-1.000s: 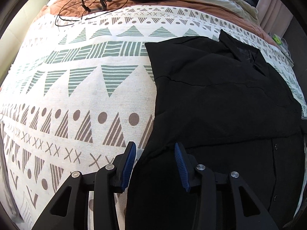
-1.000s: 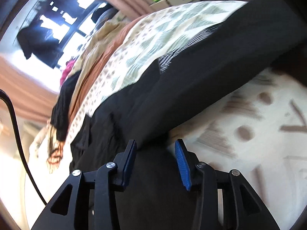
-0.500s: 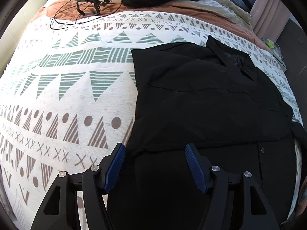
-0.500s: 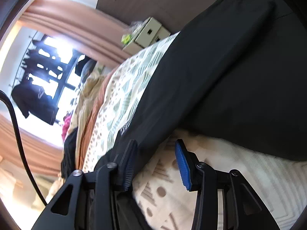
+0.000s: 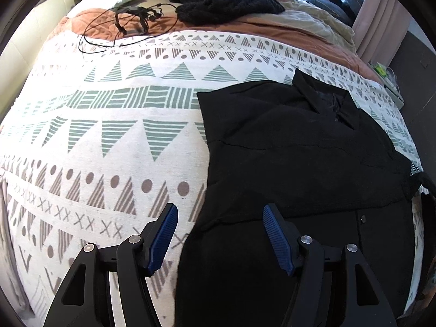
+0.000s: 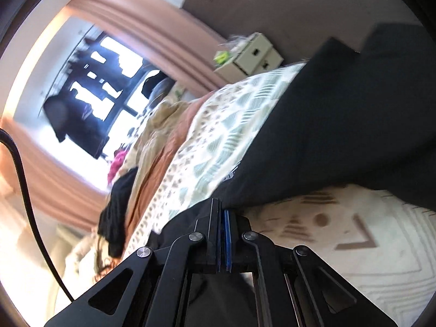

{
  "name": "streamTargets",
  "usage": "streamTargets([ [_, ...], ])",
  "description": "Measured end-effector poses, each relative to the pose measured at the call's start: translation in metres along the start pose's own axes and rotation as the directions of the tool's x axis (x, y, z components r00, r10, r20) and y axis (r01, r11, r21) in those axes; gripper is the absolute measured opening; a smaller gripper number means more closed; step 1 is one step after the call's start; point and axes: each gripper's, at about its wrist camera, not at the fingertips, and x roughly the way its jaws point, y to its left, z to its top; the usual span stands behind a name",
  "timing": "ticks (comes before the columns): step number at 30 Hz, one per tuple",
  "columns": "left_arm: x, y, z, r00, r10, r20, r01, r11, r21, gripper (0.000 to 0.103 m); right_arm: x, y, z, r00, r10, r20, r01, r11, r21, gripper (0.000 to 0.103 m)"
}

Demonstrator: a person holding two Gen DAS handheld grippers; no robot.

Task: Fold large clothes

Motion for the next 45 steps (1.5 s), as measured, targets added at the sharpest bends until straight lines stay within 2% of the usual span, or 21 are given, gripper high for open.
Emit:
streamTargets([
  [4,-0.010,0.010,0.000,1.000,0.007,0.015,-0.007,1.000,-0.001,0.067,0.004,0.038,-0.009,0.997,0.070,-0.029,-0.072,0.994,-0.078,0.004],
  [8,-0.017,0.022,0.001,1.000,0.011,0.021,-0.011,1.000,-0.018,0.067,0.014,0.074,-0.028,0.986,0.132,-0.099,-0.147,0.977,-0.153,0.004],
  [16,-0.027,0.039,0.000,0.999,0.024,0.029,-0.023,0.999,-0.033,0.067,0.041,0.118,-0.070,0.959,0.147,-0.243,-0.212,0.939,-0.270,0.004],
  [19,-0.030,0.042,0.000,0.999,0.026,0.031,-0.025,0.999,-0.034,0.067,0.055,0.130,-0.088,0.949,0.115,-0.293,-0.211,0.923,-0.321,0.004],
  [21,-0.030,0.043,0.000,0.999,0.026,0.031,-0.025,0.999,-0.034,0.067,0.065,0.135,-0.104,0.935,0.083,-0.346,-0.210,0.913,-0.350,0.004],
  [24,-0.030,0.043,-0.001,0.999,0.024,0.027,-0.023,0.999,-0.033,0.067,0.092,0.137,-0.129,0.897,-0.078,-0.436,-0.120,0.904,-0.410,0.005],
  [25,-0.029,0.042,-0.002,0.999,0.020,0.026,-0.019,0.999,-0.033,0.067,0.102,0.134,-0.136,0.875,-0.126,-0.467,-0.093,0.904,-0.417,0.009],
  [26,-0.029,0.041,-0.002,1.000,0.016,0.024,-0.015,0.999,-0.033,0.067,0.107,0.130,-0.139,0.859,-0.139,-0.493,-0.088,0.908,-0.409,0.012],
  [27,-0.029,0.039,-0.002,1.000,0.011,0.024,-0.011,0.999,-0.031,0.067,0.111,0.126,-0.140,0.843,-0.144,-0.518,-0.085,0.916,-0.393,0.027],
  [28,-0.028,0.037,-0.003,1.000,0.008,0.023,-0.007,1.000,-0.028,0.067,0.109,0.119,-0.137,0.839,-0.140,-0.526,-0.079,0.924,-0.373,0.045],
  [30,-0.027,0.031,-0.002,1.000,0.005,0.024,-0.005,1.000,-0.020,0.067,0.099,0.109,-0.124,0.859,-0.097,-0.503,-0.086,0.940,-0.329,0.059],
  [32,-0.027,0.025,-0.001,1.000,0.000,0.026,0.000,1.000,-0.015,0.067,0.090,0.102,-0.113,0.870,-0.068,-0.489,-0.087,0.954,-0.287,0.065],
  [34,-0.026,0.019,0.000,1.000,-0.013,0.027,0.013,1.000,-0.015,0.067,0.081,0.086,-0.103,0.873,-0.050,-0.484,-0.074,0.969,-0.234,0.066],
  [38,-0.020,0.005,-0.001,0.999,-0.034,0.021,0.034,0.999,-0.004,0.067,0.069,0.049,-0.093,0.871,-0.075,-0.485,0.001,0.988,-0.151,0.066],
  [45,-0.008,-0.025,-0.004,0.998,-0.055,0.003,0.055,0.998,0.037,0.067,0.054,0.004,-0.077,0.879,-0.137,-0.457,0.129,0.990,-0.049,0.066],
])
